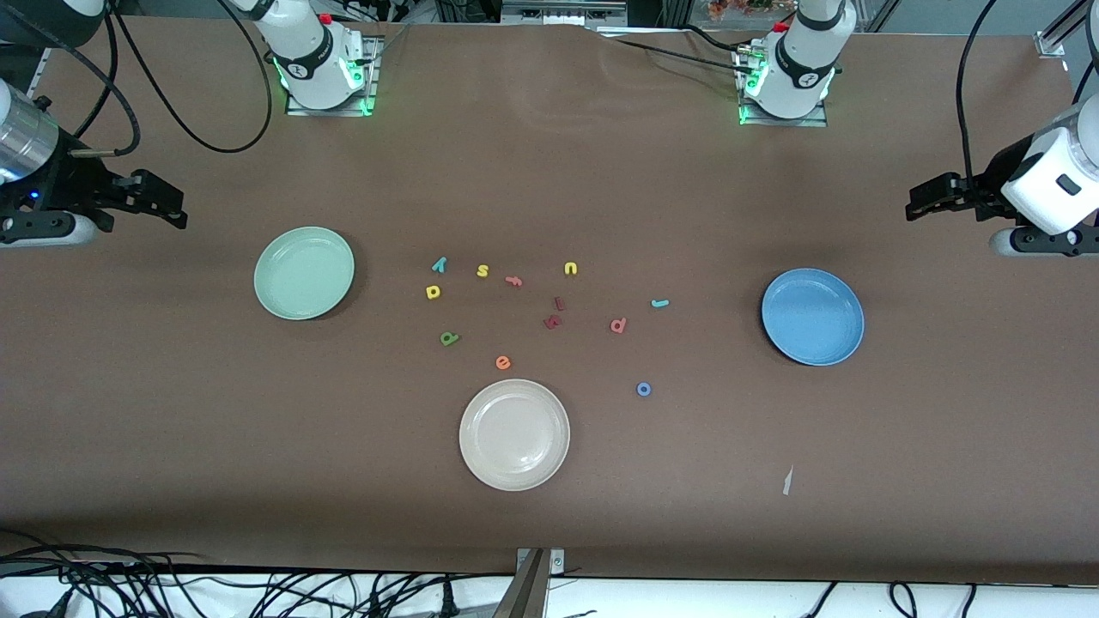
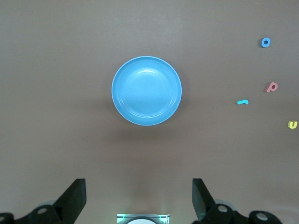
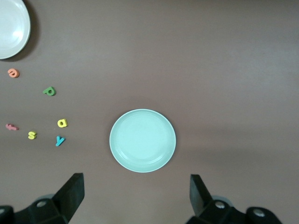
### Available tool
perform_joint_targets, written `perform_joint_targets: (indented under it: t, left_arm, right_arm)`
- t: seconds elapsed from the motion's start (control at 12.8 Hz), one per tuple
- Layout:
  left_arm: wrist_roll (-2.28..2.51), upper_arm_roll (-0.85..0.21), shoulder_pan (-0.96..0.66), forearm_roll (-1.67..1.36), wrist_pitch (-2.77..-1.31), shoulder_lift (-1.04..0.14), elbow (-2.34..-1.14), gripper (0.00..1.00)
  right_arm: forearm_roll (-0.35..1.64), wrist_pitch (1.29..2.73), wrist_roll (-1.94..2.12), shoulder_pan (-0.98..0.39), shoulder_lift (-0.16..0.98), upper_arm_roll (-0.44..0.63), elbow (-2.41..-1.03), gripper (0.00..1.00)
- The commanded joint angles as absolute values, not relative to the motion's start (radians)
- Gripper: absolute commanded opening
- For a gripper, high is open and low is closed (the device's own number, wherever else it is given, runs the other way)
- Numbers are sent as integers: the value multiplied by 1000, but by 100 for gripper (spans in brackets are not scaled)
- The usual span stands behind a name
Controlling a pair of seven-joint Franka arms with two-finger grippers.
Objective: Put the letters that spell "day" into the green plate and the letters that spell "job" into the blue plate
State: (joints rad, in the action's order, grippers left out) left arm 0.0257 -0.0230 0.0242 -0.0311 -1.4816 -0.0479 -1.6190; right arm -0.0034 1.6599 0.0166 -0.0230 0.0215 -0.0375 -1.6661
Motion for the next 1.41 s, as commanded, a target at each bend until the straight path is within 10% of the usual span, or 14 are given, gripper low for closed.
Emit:
perform_joint_targets:
  t: [0.0, 0.78, 1.33]
  left_arm:
    - [12, -23, 29, -49, -1480, -60, -1617, 100]
    - [622, -72, -121, -156, -1721, -328, -1609, 100]
    - [1266, -74, -299, -160, -2055, -512, -1647, 100]
  right_arm:
    - [-20, 1619, 12, -78, 89, -38, -1649, 100]
    - [12, 1876, -251, -244, 351, -40, -1719, 100]
    - [8, 2419, -615, -449, 455, -35, -1980, 100]
